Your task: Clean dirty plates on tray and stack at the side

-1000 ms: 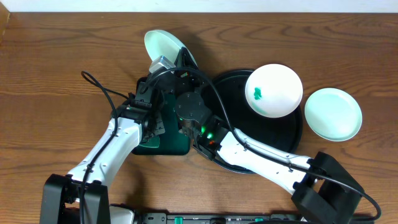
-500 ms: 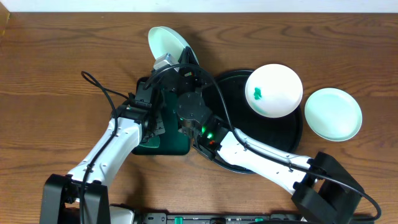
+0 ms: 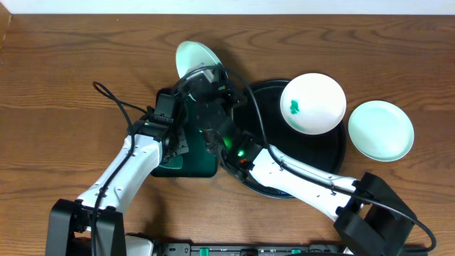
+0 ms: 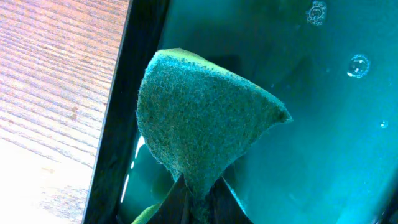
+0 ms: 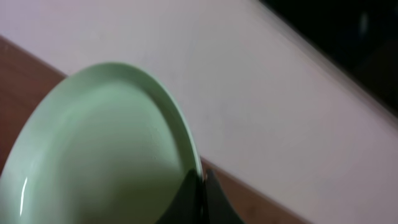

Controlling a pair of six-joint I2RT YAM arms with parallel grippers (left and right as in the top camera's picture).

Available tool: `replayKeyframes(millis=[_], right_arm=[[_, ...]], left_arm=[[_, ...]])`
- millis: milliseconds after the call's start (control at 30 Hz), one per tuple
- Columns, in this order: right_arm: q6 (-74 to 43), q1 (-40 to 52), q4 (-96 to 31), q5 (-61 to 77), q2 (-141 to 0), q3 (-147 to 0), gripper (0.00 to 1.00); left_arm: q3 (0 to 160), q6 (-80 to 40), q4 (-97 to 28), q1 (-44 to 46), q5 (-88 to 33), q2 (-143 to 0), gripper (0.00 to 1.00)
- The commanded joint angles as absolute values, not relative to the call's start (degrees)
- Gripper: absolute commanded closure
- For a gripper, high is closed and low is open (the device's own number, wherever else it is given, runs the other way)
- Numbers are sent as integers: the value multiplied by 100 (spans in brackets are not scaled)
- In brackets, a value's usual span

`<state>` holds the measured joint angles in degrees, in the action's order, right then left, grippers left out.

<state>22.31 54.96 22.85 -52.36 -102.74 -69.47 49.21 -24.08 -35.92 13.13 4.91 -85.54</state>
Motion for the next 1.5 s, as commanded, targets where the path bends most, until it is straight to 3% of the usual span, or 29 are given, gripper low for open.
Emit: replayKeyframes(millis=[0,267,467,900,1200,1467], right_arm=[[493,5382,1710,-4987,-10248,-7017,99],[-1791,5024,338,-3430,-10248,-7017,99],[-2368,4552,5,-2091,-10200,-7017,99],[-2635,3435,-1297,-1140,-9334,-7017,99],[-3004,1997,-2362,478,-8423,-7017,99],[-3015,480,-3210,1107,-8141,-7017,99]], left_arm=[[4884,-2353,-3588,1293,609,-8584,92],[4884,-2353,-3590,1293,609,-8582,93],[4884,-2353,-3590,1293,609,-8582,93],[4884,-2353,-3588,1293,609,-8582,92],[4853,-2353,-3566,1293,609,-8582,92],[4853,-2353,-3566,1293,609,-8582,93]])
